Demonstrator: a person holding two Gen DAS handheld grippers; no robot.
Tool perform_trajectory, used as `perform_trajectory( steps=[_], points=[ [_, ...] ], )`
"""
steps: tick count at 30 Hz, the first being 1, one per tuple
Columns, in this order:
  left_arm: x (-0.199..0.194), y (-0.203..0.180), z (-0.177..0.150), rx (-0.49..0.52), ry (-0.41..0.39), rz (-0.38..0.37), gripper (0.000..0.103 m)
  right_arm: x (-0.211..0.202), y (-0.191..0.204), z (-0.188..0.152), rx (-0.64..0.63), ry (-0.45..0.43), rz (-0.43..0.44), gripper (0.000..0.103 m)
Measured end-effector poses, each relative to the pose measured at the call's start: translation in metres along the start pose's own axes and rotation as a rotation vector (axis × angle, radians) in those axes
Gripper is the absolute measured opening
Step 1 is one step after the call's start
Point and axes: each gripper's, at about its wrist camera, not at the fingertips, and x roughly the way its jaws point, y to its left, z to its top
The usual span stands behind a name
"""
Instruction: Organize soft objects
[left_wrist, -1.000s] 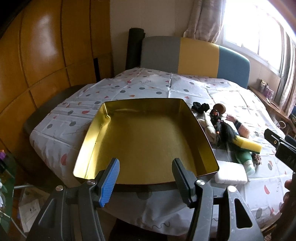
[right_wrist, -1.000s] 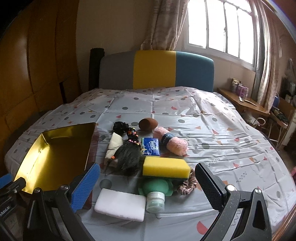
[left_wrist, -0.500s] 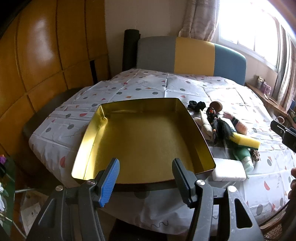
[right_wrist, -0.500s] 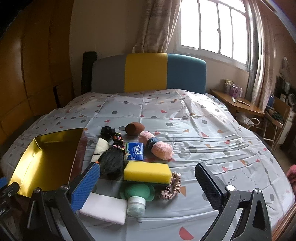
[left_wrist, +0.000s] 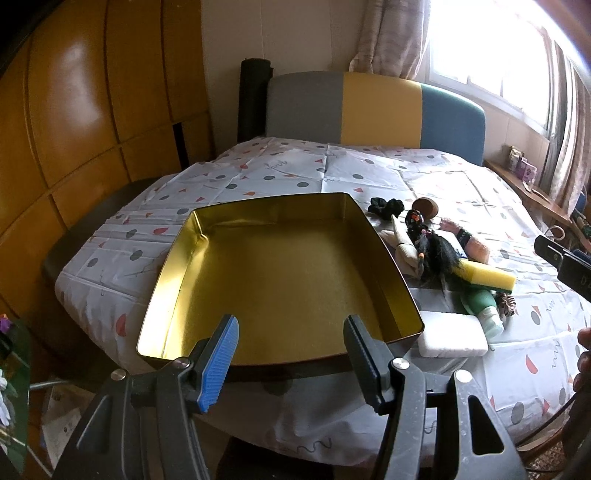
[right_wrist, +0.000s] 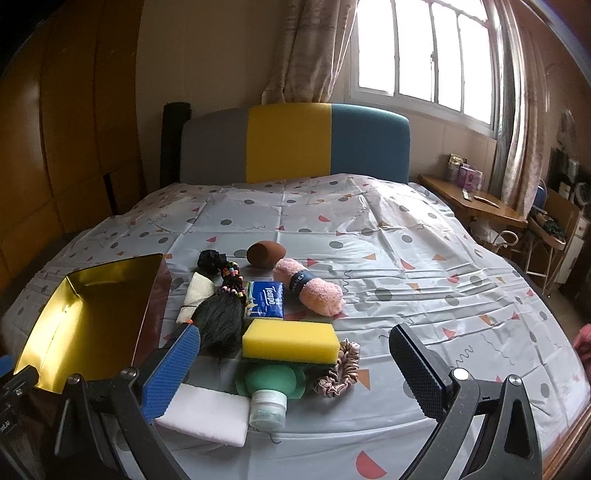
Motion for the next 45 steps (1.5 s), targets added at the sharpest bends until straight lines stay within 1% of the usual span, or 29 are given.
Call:
perform_trajectory(
  steps=[14,21,24,28,30,31,32,33,34,36,37,39,40,41,42,44,45],
  points=[
    [0.000,0.000,0.001,-0.010,0.002,-0.003,0.060,0.006,0.005,-0.003,-0.014,0.015,0.010,0.103],
    [0.002,0.000,0.003,-0.006,0.009,-0.018,0.060,0.010,0.003,-0.003,-0.027,0.019,0.013,0.103],
    [0.003,-0.003,0.005,-0.002,0.012,-0.042,0.060,0.014,0.000,-0.001,-0.038,0.026,0.022,0.103],
    [0.002,-0.011,0.011,0.025,0.006,-0.119,0.061,0.028,-0.014,0.004,-0.028,0.071,0.070,0.103],
    [0.001,-0.018,0.015,0.040,0.000,-0.158,0.067,0.036,-0.024,0.005,-0.025,0.089,0.075,0.103],
    [0.000,-0.021,0.017,0.051,-0.003,-0.184,0.067,0.040,-0.030,0.006,-0.025,0.096,0.073,0.103],
    [0.000,-0.026,0.018,0.066,-0.007,-0.204,0.067,0.045,-0.036,0.006,-0.027,0.103,0.070,0.103],
    [0.000,-0.031,0.020,0.080,-0.009,-0.204,0.067,0.049,-0.042,0.007,-0.024,0.107,0.065,0.103],
    [0.001,-0.037,0.022,0.097,-0.001,-0.204,0.067,0.052,-0.048,0.007,-0.018,0.110,0.060,0.103],
    [0.004,-0.050,0.024,0.141,0.013,-0.227,0.067,0.059,-0.062,0.007,0.005,0.115,0.074,0.103],
    [0.005,-0.057,0.025,0.172,0.015,-0.249,0.067,0.063,-0.069,0.007,0.017,0.115,0.077,0.103],
    [0.010,-0.071,0.025,0.238,0.039,-0.320,0.067,0.068,-0.082,0.006,0.051,0.111,0.072,0.103],
    [0.011,-0.078,0.026,0.271,0.051,-0.360,0.067,0.073,-0.091,0.004,0.092,0.118,0.072,0.103],
    [0.013,-0.087,0.025,0.315,0.060,-0.378,0.067,0.076,-0.097,0.003,0.126,0.133,0.073,0.103],
    [0.016,-0.099,0.024,0.381,0.074,-0.400,0.067,0.080,-0.102,0.002,0.164,0.150,0.083,0.103],
    [0.022,-0.119,0.020,0.475,0.109,-0.454,0.067,0.085,-0.114,0.001,0.246,0.172,0.128,0.103],
    [0.024,-0.126,0.017,0.514,0.127,-0.473,0.068,0.086,-0.116,0.001,0.258,0.174,0.128,0.103]
  ],
)
